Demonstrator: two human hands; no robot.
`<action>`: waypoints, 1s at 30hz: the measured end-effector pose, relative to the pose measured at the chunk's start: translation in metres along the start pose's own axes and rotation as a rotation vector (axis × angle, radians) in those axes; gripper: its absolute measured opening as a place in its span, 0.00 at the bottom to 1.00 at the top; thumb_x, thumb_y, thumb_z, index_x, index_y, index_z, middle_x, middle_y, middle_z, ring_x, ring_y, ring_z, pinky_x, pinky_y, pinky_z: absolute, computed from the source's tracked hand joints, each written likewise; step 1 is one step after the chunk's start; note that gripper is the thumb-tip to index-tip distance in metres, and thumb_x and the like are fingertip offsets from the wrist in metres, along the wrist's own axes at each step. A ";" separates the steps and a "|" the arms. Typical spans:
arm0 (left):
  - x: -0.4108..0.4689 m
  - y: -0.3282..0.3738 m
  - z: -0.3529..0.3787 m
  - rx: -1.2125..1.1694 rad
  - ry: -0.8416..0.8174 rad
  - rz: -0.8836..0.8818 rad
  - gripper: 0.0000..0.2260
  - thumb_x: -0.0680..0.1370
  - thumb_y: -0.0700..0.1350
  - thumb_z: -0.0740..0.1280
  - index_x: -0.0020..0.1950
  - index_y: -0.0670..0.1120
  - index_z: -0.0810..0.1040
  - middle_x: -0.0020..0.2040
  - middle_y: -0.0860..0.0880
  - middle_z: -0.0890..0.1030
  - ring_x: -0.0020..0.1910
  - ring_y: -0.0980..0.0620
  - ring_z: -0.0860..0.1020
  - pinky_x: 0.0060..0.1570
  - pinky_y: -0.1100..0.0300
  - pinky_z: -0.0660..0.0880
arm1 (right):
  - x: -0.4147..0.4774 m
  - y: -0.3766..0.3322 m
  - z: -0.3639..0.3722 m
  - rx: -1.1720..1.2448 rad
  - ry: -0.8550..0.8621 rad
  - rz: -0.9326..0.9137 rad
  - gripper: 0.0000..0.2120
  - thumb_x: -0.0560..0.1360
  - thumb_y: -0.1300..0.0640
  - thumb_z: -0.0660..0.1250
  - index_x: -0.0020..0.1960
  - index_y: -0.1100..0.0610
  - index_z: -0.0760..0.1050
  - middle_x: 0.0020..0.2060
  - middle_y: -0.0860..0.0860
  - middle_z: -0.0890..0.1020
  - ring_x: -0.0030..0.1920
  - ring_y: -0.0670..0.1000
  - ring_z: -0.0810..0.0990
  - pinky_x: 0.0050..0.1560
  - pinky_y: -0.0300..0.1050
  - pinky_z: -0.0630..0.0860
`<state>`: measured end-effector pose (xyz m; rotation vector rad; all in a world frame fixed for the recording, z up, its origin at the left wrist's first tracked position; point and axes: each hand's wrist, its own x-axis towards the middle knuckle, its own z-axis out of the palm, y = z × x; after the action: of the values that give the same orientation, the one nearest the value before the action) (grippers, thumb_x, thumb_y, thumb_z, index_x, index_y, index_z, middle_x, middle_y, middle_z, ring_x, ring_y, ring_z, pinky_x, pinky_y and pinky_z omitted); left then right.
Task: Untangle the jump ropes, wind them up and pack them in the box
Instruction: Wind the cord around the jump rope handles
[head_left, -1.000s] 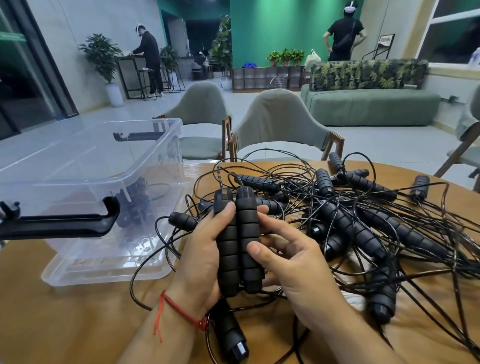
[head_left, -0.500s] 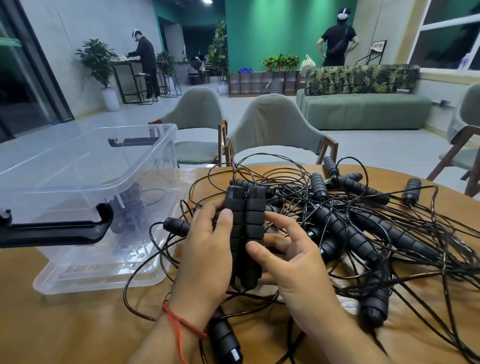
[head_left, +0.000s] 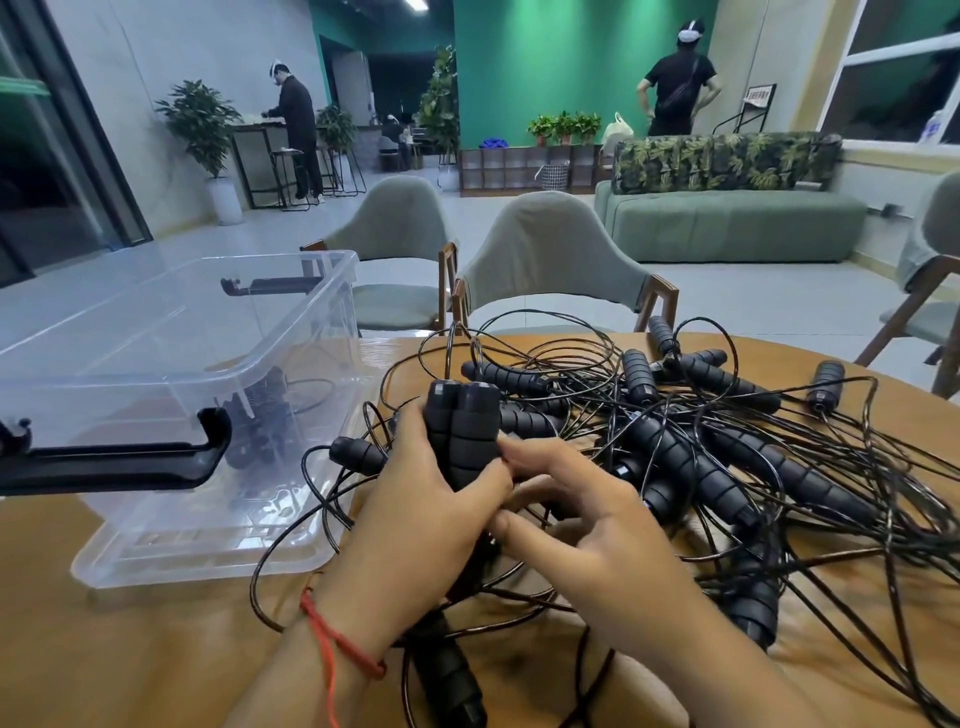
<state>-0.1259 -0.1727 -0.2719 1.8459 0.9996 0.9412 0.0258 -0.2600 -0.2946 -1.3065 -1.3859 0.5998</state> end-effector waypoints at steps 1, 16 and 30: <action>0.000 0.000 -0.003 0.041 0.013 0.002 0.21 0.75 0.52 0.76 0.61 0.63 0.69 0.47 0.62 0.83 0.43 0.60 0.83 0.44 0.53 0.82 | 0.001 -0.001 -0.006 -0.078 0.006 -0.050 0.21 0.79 0.60 0.75 0.67 0.42 0.81 0.55 0.42 0.85 0.59 0.48 0.84 0.48 0.42 0.83; -0.005 0.009 -0.016 0.424 0.013 0.317 0.30 0.69 0.57 0.72 0.69 0.69 0.69 0.53 0.63 0.78 0.52 0.61 0.78 0.47 0.59 0.77 | 0.013 -0.009 -0.038 -0.435 0.226 -0.199 0.09 0.85 0.49 0.66 0.46 0.47 0.77 0.32 0.41 0.77 0.34 0.44 0.75 0.38 0.35 0.70; 0.007 0.012 -0.024 -0.816 0.048 -0.210 0.11 0.76 0.50 0.69 0.53 0.44 0.80 0.44 0.45 0.81 0.38 0.48 0.79 0.39 0.53 0.76 | 0.014 -0.008 -0.067 -0.290 0.102 -0.058 0.24 0.84 0.36 0.59 0.43 0.53 0.77 0.34 0.54 0.76 0.37 0.53 0.75 0.38 0.49 0.71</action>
<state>-0.1408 -0.1633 -0.2500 1.0225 0.6666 1.0580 0.0862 -0.2694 -0.2635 -1.4978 -1.4585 0.2951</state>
